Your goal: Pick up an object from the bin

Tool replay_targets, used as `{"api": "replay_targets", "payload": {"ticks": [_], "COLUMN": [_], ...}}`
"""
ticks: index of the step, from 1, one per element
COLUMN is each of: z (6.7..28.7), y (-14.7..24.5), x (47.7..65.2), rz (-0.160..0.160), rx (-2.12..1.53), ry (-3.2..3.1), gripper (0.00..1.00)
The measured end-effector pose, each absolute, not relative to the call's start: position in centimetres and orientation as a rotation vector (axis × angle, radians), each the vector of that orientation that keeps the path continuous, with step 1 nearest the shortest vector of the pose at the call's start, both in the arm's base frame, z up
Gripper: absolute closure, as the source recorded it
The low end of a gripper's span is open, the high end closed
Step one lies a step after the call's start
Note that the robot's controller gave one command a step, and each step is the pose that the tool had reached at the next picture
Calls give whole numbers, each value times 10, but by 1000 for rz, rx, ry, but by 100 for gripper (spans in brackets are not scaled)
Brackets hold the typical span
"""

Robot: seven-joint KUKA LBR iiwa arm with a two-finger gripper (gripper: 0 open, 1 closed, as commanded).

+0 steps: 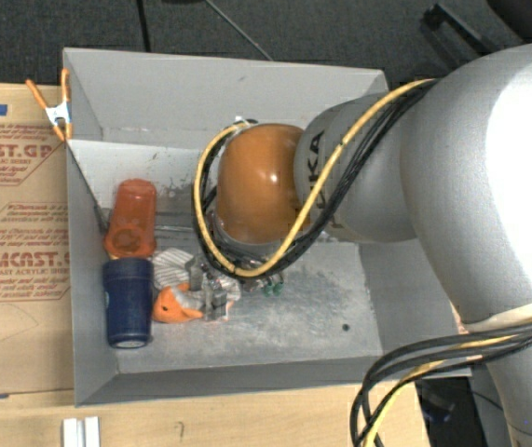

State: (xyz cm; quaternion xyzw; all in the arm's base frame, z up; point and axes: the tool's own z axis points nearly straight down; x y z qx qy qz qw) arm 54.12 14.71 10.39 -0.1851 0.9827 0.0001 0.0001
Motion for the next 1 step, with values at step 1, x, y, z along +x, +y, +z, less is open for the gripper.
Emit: {"api": "replay_targets", "payload": {"ticks": [1], "z": [140], "y": [128], "x": [526], "rz": [1], "rx": [-589], "ry": [3085], "gripper": [100]}}
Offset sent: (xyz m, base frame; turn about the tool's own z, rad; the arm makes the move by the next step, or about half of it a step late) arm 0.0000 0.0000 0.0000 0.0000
